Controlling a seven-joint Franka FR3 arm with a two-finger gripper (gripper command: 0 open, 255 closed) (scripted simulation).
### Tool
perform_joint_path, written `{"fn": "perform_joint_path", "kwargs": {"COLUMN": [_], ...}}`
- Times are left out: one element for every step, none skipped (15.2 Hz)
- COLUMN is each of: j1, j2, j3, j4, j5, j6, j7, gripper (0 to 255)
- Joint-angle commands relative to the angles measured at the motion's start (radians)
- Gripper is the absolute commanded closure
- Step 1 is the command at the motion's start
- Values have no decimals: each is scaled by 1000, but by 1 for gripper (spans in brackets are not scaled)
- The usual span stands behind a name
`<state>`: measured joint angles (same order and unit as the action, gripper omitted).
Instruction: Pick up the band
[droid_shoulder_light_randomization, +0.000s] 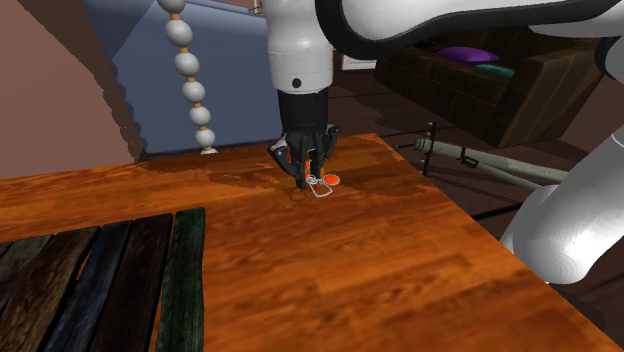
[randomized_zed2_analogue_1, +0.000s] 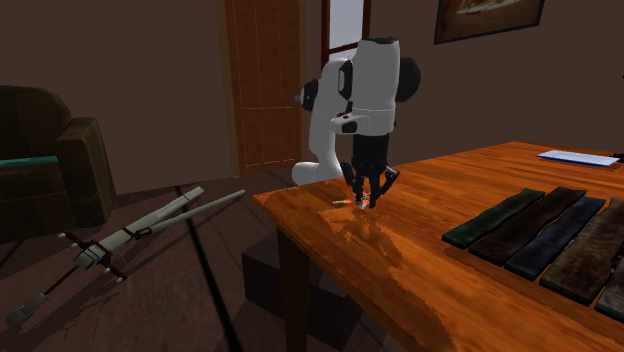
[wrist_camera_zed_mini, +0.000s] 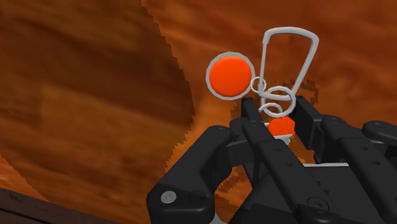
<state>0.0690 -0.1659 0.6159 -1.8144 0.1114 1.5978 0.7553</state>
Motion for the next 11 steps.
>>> {"fn": "perform_joint_path", "kwargs": {"j1": [-1,-1,-1,-2,-2,-2,-2,-2,-2,-2,-2], "j2": [6,9,12,15,19,23,27,32,37,38,38], "j3": [0,1,1,1,2,2,3,4,5,5,5], "j4": [34,50,66,83,100,117,135,153,171,174,174], "j5": [-3,-5,-7,-9,-11,-13,-15,-17,-20,-20,-20], "j6": [-30,-43,-57,-71,-84,-98,-112,-126,-140,-142,-142], "j7": [4,5,7,9,11,13,15,17,20,20,20], "gripper": [255,255,255,255,255,255,255,255,255,255,255]}}
